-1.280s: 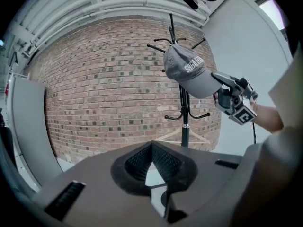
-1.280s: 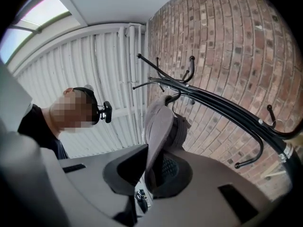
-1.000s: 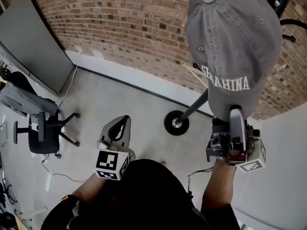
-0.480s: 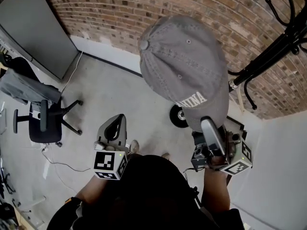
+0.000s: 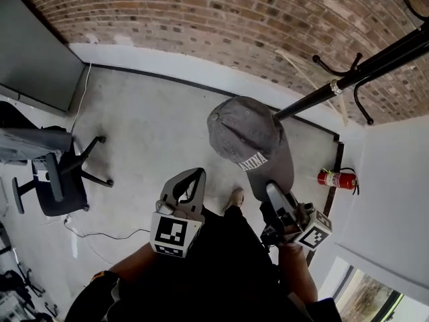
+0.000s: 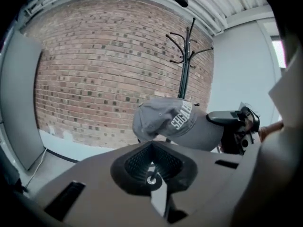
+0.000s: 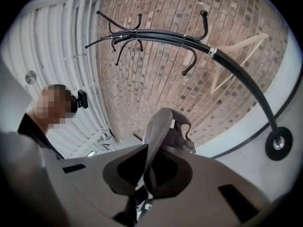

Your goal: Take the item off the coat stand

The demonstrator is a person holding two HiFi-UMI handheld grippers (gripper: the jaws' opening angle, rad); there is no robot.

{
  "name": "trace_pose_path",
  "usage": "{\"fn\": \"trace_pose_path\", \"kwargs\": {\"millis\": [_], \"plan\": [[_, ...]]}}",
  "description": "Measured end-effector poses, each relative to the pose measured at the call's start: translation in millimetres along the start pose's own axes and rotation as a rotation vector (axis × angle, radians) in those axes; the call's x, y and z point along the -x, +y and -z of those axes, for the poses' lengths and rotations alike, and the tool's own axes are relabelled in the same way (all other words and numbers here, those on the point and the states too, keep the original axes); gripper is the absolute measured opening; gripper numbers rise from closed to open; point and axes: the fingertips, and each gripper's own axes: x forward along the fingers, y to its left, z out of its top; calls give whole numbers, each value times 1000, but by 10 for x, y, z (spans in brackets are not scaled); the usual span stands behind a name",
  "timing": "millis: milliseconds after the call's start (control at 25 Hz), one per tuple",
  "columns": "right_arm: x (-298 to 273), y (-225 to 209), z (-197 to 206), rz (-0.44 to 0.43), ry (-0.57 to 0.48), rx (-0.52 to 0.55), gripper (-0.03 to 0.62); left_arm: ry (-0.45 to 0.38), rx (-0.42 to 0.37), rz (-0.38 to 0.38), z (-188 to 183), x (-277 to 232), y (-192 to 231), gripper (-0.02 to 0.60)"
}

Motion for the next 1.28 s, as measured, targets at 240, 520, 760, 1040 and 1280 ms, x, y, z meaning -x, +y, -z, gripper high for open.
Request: {"fn": "trace_pose_path", "kwargs": {"millis": [240, 520, 760, 1040, 1280], "plan": [[446, -116, 249, 145, -132, 4, 30, 33, -108, 165, 146, -219, -102, 25], [1130, -130, 168, 195, -277, 9, 29, 40, -160, 246, 181, -416, -696, 25], [2056, -90, 37, 231, -401, 10, 31, 48, -191, 311, 261, -444, -1568, 25], [3121, -173, 93, 253, -477, -22, 31, 68, -233, 318, 511, -351, -2478, 25], [3748, -193, 175, 262, -494, -22, 31, 89, -265, 323, 788, -276, -3012, 25]]}}
